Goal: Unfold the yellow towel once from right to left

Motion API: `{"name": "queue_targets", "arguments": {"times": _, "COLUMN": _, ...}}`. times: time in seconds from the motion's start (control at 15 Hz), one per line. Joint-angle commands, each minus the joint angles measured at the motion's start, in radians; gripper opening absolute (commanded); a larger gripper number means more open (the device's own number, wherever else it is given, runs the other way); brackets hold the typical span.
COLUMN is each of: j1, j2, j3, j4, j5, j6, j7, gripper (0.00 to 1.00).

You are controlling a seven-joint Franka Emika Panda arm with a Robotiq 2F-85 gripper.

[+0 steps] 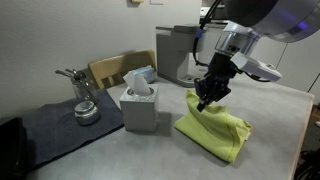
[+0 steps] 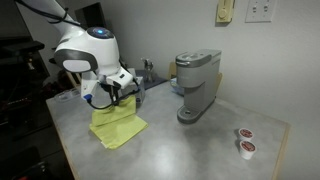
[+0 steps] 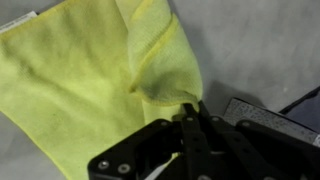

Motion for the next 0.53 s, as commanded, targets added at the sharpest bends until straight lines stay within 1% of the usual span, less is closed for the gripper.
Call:
{"name": "queue_targets", "arguments": {"times": 0.0, "j1": -0.046, "j2": 0.041, "j3": 0.059, "j4": 0.049, "j5": 0.206, "j6": -0.031, "j7": -0.187, "gripper": 0.01}}
{"name": "queue_targets", "arguments": {"times": 0.2, "j1": -0.065, "j2": 0.068, "j3": 0.072, "j4": 0.077, "j5": 0.328, "j6": -0.090, "j7": -0.347, "gripper": 0.01}}
{"name": "queue_targets", "arguments": {"times": 0.4, "j1": -0.089, "j2": 0.100, "j3": 0.064, "j4": 0.097, "j5": 0.382, "j6": -0.193, "j7": -0.501, "gripper": 0.01}}
{"name": "queue_targets", "arguments": {"times": 0.47, "j1": -0.053, "j2": 0.110, "j3": 0.013, "j4": 0.107, "j5": 0.399, "j6": -0.252, "j7": -0.555, "gripper": 0.01}}
